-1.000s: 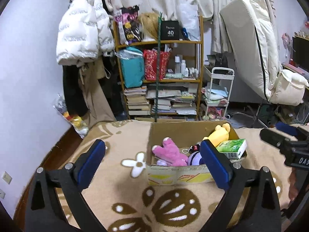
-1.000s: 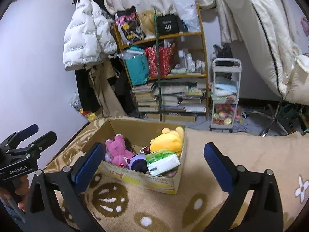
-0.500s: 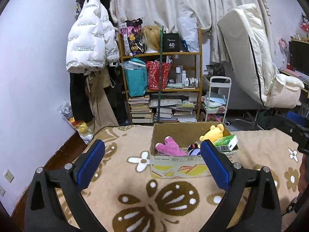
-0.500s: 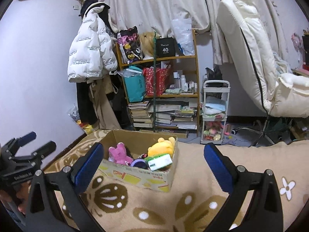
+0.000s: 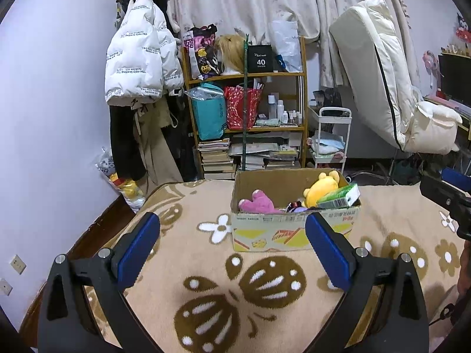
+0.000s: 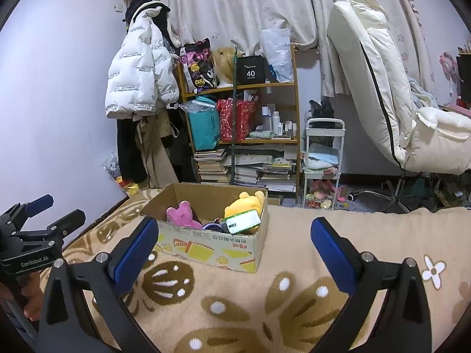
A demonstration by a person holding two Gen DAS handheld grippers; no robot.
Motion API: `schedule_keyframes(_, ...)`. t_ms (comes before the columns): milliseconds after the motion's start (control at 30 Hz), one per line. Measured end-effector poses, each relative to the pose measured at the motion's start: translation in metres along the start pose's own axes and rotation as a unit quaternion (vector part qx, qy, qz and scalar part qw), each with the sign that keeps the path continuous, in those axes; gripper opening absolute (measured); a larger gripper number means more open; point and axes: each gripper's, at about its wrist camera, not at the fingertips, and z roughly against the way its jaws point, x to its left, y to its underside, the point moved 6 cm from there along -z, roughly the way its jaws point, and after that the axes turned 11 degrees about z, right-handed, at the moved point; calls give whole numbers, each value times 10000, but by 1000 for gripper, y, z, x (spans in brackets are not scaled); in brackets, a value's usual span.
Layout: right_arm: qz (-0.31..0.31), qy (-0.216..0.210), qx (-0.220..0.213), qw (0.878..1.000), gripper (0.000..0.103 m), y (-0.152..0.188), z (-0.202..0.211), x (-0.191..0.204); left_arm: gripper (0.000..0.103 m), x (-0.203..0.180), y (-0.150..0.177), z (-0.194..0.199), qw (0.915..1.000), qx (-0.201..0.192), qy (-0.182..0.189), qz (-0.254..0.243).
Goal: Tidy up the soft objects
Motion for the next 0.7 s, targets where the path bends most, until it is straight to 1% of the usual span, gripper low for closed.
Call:
schedule_keyframes(233, -77, -1, 86, 9999, 103, 11, 0, 1, 98, 3, 8, -6, 10000, 68, -25, 29)
schedule_keyframes(567, -48, 10, 176, 9998, 103, 14, -13, 3, 98, -2, 18, -15, 9998, 136, -49, -100)
schedule_keyframes(700, -57, 24, 158, 9999, 103, 14, -14, 3, 98, -1, 17, -14, 9999, 59, -98, -57)
